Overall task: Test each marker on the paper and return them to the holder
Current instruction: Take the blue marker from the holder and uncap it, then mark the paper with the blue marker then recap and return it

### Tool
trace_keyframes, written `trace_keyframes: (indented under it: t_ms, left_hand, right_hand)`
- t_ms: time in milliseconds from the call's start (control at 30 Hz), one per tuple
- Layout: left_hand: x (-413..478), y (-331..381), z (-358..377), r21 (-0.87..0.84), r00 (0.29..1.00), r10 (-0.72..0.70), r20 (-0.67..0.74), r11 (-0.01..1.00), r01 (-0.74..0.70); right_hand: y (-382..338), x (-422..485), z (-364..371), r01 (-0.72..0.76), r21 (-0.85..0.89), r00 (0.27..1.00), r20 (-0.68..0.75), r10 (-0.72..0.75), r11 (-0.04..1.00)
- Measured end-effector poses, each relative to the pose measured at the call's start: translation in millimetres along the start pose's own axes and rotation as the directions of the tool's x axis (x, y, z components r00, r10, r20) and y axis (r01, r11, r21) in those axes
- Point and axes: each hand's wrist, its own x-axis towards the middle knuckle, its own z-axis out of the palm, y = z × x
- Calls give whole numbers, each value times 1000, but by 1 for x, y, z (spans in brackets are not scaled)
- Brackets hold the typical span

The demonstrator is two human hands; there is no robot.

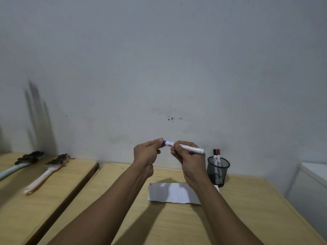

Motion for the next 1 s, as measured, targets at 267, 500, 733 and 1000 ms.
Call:
trace_keyframes:
  t_ms: [267, 500, 733, 1000]
  left_hand:
    - [48, -36, -32, 212, 984, 173, -35, 964, -162]
    - [93, -101, -74, 864, 943, 293, 158, 422, -276]
    - [103, -127, -80, 881, 966, 229, 117, 425, -207]
    - [85, -126, -90, 890, 907, 377, 187, 327, -319]
  right_hand:
    - [24, -6, -25, 65, -314, 997, 61, -48, 947]
    - [55, -3, -43, -64, -299, 998, -29, 58, 952]
    - [75, 3, -46, -114, -290, 993, -41, 106, 950]
    - [92, 10, -38, -176, -359, 982, -1, 188, 916]
